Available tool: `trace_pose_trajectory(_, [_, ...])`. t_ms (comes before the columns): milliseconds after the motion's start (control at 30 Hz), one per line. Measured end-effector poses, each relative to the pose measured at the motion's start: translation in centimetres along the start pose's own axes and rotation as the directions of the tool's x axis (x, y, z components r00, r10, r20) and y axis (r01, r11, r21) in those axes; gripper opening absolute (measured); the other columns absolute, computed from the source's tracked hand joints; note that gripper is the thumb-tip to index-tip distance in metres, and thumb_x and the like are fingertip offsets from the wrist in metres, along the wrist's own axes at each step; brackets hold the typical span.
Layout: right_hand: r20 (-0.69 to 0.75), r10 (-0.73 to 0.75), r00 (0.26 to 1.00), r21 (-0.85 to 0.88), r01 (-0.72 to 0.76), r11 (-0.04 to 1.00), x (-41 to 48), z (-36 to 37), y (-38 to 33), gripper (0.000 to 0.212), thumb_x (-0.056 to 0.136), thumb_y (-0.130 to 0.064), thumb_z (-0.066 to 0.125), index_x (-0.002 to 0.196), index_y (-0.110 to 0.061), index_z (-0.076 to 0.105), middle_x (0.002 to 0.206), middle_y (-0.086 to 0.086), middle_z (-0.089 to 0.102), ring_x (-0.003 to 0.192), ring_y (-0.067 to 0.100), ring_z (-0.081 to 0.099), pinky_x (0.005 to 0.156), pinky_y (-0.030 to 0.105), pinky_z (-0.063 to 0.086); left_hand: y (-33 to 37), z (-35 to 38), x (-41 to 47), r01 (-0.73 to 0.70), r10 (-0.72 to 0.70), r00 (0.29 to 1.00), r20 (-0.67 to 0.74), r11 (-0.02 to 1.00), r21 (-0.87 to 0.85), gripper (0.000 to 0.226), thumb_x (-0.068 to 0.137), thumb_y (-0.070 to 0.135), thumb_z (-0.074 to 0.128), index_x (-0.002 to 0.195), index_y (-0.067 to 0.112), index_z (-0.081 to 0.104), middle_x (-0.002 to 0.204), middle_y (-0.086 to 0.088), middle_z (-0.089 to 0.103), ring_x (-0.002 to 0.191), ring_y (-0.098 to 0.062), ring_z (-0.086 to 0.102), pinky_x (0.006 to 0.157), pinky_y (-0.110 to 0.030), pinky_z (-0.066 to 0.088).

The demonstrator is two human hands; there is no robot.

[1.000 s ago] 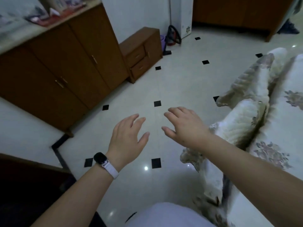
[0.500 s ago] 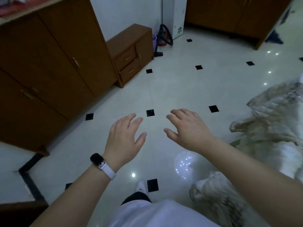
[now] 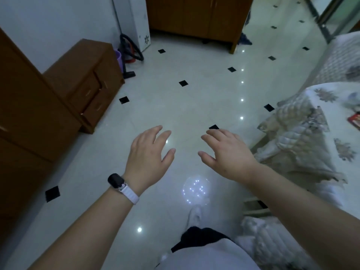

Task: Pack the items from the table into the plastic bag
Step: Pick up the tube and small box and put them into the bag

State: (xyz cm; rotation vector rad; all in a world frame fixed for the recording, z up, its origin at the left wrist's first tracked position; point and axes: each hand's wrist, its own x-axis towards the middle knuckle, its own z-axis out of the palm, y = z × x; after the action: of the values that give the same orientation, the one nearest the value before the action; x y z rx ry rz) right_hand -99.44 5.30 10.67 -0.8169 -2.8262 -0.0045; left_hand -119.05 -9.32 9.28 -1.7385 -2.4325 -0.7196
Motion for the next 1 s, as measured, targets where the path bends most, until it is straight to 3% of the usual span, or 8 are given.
trace_pose_trajectory(367, [-0.037,0.108,0.994,0.074,-0.105,0.992,13.1,3.6,13.8,0.051,0.086,-0.053,0.043,0.112,-0.015,0.065,0.120,0.004,0.064,0.110,0.029,0.059,0.090,0.039,0.047,1.5,7.0,19.8,-0.130,0.123,0.988,0.095,0.989,0.074,0.049,0.088,0.042,0.054,0.128,0.016,0.059,0.133,-0.010,0.056,0.121,-0.029,0.052,0.102,-0.042,0.038])
trace_pose_trajectory(600, [-0.035,0.201,0.979,0.023,-0.200,0.980,18.5,1.9,25.3,0.051,0.086,-0.053,0.043,0.114,-0.015,0.063,0.123,0.005,0.063,0.114,0.030,0.057,0.093,0.041,0.045,6.3,11.6,33.2,-0.297,0.292,0.953,0.085,0.953,0.051,0.049,0.088,0.042,0.052,0.127,0.014,0.060,0.130,-0.011,0.057,0.118,-0.030,0.053,0.100,-0.043,0.038])
trace_pose_trajectory(767, [-0.088,0.335,0.938,-0.021,-0.338,0.941,21.1,1.4,31.8,0.050,0.086,-0.051,0.045,0.114,-0.015,0.064,0.121,0.005,0.064,0.112,0.030,0.058,0.092,0.041,0.045,8.9,15.8,42.9,-0.461,0.460,0.883,0.095,0.887,-0.016,0.046,0.087,0.040,0.054,0.124,0.013,0.062,0.128,-0.013,0.059,0.116,-0.033,0.055,0.098,-0.048,0.044])
trace_pose_trajectory(1000, [-0.054,0.495,0.867,-0.107,-0.498,0.861,26.3,2.8,39.8,0.051,0.088,-0.050,0.043,0.121,-0.016,0.062,0.127,0.005,0.061,0.117,0.029,0.055,0.095,0.041,0.042,10.9,23.3,55.6,-0.653,0.662,0.747,0.065,0.748,-0.118,0.043,0.086,0.036,0.060,0.123,0.014,0.063,0.128,-0.013,0.058,0.116,-0.033,0.055,0.097,-0.047,0.042])
